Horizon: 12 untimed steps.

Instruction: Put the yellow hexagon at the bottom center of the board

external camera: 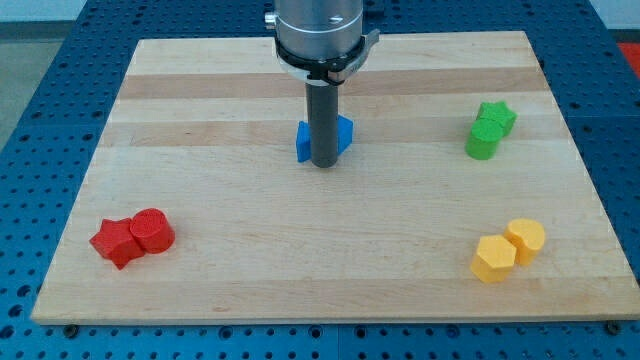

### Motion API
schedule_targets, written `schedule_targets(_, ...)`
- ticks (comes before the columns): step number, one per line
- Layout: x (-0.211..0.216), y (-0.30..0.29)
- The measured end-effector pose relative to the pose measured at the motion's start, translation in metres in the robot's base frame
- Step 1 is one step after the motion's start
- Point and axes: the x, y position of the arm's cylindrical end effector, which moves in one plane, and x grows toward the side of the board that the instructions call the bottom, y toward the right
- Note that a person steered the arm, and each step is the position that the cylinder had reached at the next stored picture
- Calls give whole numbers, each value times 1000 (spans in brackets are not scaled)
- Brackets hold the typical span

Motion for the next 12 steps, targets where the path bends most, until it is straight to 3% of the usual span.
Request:
schedule_targets(3, 26, 26)
schedule_targets(5, 35, 119)
schedule_targets(8, 81, 249)
schedule_targets(10, 148, 261)
schedule_targets(12, 158, 227)
